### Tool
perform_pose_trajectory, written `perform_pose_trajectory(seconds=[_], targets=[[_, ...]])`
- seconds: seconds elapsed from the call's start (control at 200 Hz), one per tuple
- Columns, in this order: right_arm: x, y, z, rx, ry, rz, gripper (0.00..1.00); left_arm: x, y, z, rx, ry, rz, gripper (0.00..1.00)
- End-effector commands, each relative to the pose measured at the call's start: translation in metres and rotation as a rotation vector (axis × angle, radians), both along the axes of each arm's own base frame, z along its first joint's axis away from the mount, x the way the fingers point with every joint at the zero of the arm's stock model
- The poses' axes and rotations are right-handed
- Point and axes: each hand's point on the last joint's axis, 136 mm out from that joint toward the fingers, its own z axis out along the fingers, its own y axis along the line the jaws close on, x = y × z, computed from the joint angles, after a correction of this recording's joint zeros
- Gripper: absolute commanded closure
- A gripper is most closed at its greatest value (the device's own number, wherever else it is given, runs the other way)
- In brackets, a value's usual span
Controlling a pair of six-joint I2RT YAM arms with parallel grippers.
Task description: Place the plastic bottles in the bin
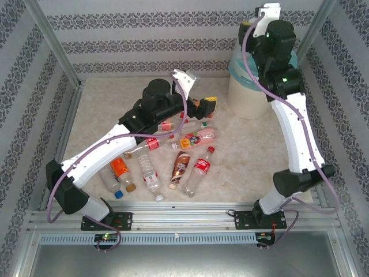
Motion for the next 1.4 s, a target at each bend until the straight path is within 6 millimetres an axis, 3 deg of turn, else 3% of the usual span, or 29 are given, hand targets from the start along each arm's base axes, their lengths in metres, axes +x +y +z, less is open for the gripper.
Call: perform_pose_trajectory(seconds=[0.0, 0.155, 0.375, 0.485, 0.629, 0.784, 0.829, 0.894, 1.009, 1.224, 1.394], targets=[[0.025, -0.056, -0.006, -0.086, 0.001, -0.249, 1.0, -0.004, -0.001, -0.026, 0.013, 0.131, -0.023, 0.0], [0.065, -0.076, -0.048, -0.051, 0.08, -0.263, 1.0, -0.008, 0.004, -0.045, 0.035, 0.177, -0.016, 0.0], [0.114, -0.075, -0.129, -0.009, 0.228, -0.198, 1.0, -0.013, 0.011, -0.063, 0.049, 0.225, 0.0, 0.0], [0.134, -0.072, -0.161, 0.04, 0.272, -0.14, 1.0, -0.016, 0.013, -0.073, 0.053, 0.251, 0.002, 0.0], [0.151, -0.073, -0.192, 0.072, 0.329, -0.104, 0.99, -0.018, 0.015, -0.086, 0.064, 0.279, 0.012, 0.0], [0.157, -0.083, -0.218, 0.073, 0.388, -0.124, 0.96, -0.017, 0.018, -0.09, 0.06, 0.286, 0.028, 0.0], [0.157, -0.085, -0.219, 0.083, 0.392, -0.121, 0.91, -0.017, 0.018, -0.089, 0.056, 0.286, 0.03, 0.0], [0.156, -0.089, -0.219, 0.102, 0.4, -0.118, 0.63, -0.017, 0.018, -0.089, 0.055, 0.287, 0.028, 0.0], [0.15, -0.09, -0.201, 0.109, 0.382, -0.116, 0.37, -0.015, 0.019, -0.09, 0.057, 0.288, 0.042, 0.0], [0.134, -0.086, -0.157, 0.118, 0.321, -0.09, 0.35, -0.014, 0.018, -0.094, 0.071, 0.294, 0.04, 0.0], [0.108, -0.072, -0.116, 0.151, 0.267, -0.055, 0.36, -0.021, 0.02, -0.102, 0.099, 0.33, 0.024, 0.02]])
